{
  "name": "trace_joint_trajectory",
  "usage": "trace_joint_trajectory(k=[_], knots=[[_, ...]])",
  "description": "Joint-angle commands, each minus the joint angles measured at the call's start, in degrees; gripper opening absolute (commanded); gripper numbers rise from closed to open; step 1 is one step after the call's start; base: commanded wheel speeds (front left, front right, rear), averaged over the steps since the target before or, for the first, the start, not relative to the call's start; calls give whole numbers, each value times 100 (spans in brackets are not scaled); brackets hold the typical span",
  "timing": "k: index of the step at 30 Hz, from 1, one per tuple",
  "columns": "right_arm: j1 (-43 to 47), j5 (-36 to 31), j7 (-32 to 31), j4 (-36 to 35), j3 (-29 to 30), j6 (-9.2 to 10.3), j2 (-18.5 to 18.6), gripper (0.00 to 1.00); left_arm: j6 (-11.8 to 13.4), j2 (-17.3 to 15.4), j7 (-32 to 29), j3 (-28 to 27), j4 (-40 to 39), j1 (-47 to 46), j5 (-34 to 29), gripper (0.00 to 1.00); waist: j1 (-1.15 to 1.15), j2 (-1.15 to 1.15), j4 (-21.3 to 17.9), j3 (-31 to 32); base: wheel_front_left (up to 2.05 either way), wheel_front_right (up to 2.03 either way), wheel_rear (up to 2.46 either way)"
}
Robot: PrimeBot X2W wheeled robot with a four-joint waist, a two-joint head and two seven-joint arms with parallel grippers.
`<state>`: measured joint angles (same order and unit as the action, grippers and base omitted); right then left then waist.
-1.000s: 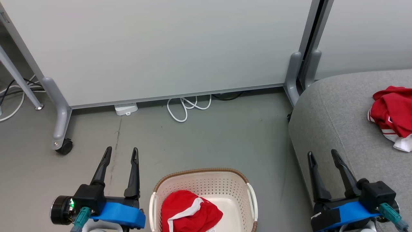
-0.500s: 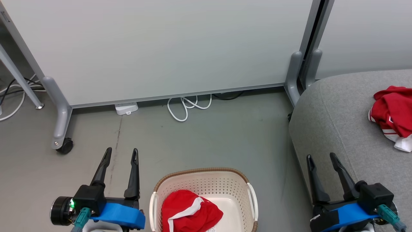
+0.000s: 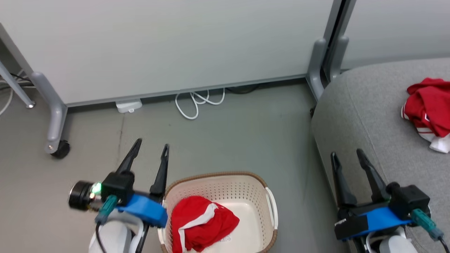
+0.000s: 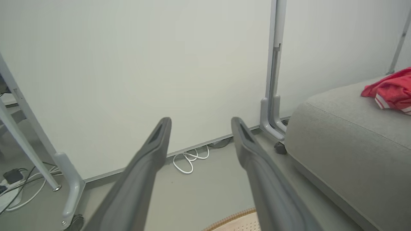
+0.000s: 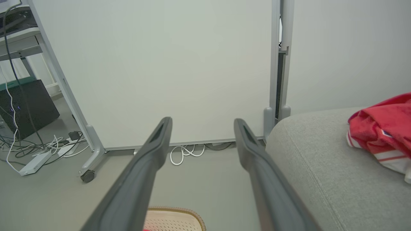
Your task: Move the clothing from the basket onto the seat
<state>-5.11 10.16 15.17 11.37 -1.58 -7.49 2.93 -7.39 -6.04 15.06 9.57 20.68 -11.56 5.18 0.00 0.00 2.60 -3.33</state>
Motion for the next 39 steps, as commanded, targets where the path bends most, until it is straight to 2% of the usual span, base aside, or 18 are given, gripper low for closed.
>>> trace_joint_trajectory(k=[1, 14, 21, 27, 31, 39], knots=[[-157, -12, -2, -55, -20, -1, -7, 100, -6, -101, 17, 174, 125, -322, 10, 100, 0, 0, -112, -222, 0, 0, 0], [-1228, 21, -2, -339, -170, -1, 34, 100, -8, -755, -3, 2079, 2090, -2474, 310, 100, 0, 0, -777, -1796, 0, 0, 0], [-1837, 73, -3, -493, -283, -1, 40, 100, -8, -895, -279, 3360, 3139, -3361, 577, 100, 0, 0, -1148, -2622, 0, 0, 0], [-2201, 101, -3, -621, -299, -1, 51, 100, -9, -958, -596, 4419, 3720, -3887, 835, 100, 0, 0, -1362, -3250, 0, 0, 0], [-2379, 116, -3, -727, -333, -1, 43, 100, -8, -1006, -1037, 5037, 4122, -4146, 976, 100, 0, 0, -1482, -3631, 0, 0, 0], [-2653, 136, -2, -986, -384, -1, 13, 100, -8, -1126, -1739, 5955, 4522, -4537, 1347, 100, 0, 0, -1636, -4364, 0, 0, 0]])
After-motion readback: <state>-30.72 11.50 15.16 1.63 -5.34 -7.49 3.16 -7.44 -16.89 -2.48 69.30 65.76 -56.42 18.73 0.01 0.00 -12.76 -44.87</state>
